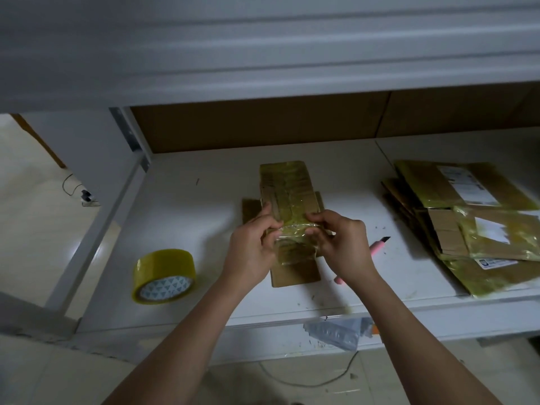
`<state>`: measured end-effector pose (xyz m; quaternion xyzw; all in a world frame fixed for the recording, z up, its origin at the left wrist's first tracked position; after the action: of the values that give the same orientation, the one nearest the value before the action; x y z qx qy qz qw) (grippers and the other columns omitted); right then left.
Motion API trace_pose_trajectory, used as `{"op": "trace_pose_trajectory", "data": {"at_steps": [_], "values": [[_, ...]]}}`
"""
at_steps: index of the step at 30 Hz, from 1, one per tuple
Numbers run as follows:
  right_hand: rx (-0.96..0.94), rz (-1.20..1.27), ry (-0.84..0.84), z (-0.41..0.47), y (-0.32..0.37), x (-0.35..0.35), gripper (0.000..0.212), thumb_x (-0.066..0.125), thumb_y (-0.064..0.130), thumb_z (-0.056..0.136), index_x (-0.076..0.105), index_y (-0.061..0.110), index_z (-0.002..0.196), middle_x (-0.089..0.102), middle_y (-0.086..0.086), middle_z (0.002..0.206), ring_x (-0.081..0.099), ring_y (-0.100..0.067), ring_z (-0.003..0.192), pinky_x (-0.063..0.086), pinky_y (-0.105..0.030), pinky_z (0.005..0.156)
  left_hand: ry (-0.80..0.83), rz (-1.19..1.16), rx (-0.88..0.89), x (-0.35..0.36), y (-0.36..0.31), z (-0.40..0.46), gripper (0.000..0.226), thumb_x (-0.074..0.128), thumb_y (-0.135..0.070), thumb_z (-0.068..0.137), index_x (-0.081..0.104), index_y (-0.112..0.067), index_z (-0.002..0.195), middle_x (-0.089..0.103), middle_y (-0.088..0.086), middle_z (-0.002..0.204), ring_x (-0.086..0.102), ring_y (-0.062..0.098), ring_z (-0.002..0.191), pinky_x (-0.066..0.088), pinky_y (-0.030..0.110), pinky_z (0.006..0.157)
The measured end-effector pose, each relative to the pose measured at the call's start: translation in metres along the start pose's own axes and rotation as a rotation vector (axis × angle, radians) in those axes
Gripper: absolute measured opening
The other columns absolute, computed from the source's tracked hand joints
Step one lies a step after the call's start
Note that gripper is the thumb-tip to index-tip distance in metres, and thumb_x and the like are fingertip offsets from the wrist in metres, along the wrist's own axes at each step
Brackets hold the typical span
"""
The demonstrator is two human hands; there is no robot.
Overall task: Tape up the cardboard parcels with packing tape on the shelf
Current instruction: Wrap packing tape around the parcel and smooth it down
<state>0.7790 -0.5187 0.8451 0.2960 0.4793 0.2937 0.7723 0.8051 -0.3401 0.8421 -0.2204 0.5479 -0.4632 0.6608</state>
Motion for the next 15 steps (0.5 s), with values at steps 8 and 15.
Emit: {"op": "trace_pose_trajectory", "data": {"at_steps": [8, 15], "values": [[0.116, 0.188, 0.417, 0.009, -0.005, -0.03, 0.056, 0.048, -0.016, 0.088, 0.069, 0.025, 0.119, 0.068, 0.012, 0.112, 0.061, 0.003, 0.104, 0.042, -0.005, 0.09, 0.444, -0.065, -0.097, -0.031, -0.003, 0.011, 0.048, 0.044, 0.017, 0.091, 0.063, -0.014, 0.123, 0.043, -0.02, 0.146, 0.047, -0.005, 0.125, 0.047, 0.015, 0.095], [0.06, 0.241, 0.421, 0.014, -0.009, -0.032, 0.049, 0.075, -0.002, 0.079, 0.068, 0.029, 0.116, 0.071, 0.015, 0.106, 0.066, 0.005, 0.099, 0.048, -0.012, 0.09, 0.452, -0.119, -0.128, -0.033, -0.01, 0.019, 0.041, 0.069, 0.002, 0.086, 0.067, -0.03, 0.111, 0.05, -0.027, 0.136, 0.059, 0.003, 0.114, 0.051, 0.011, 0.082]]}}
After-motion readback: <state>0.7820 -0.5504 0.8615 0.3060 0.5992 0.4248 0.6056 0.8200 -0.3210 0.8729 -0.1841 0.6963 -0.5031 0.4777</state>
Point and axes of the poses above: each hand's wrist, its own z-axis towards the middle knuckle, its own x-axis out of the palm, y = z × x, the point moved 3 cm from there along z, towards the middle knuckle
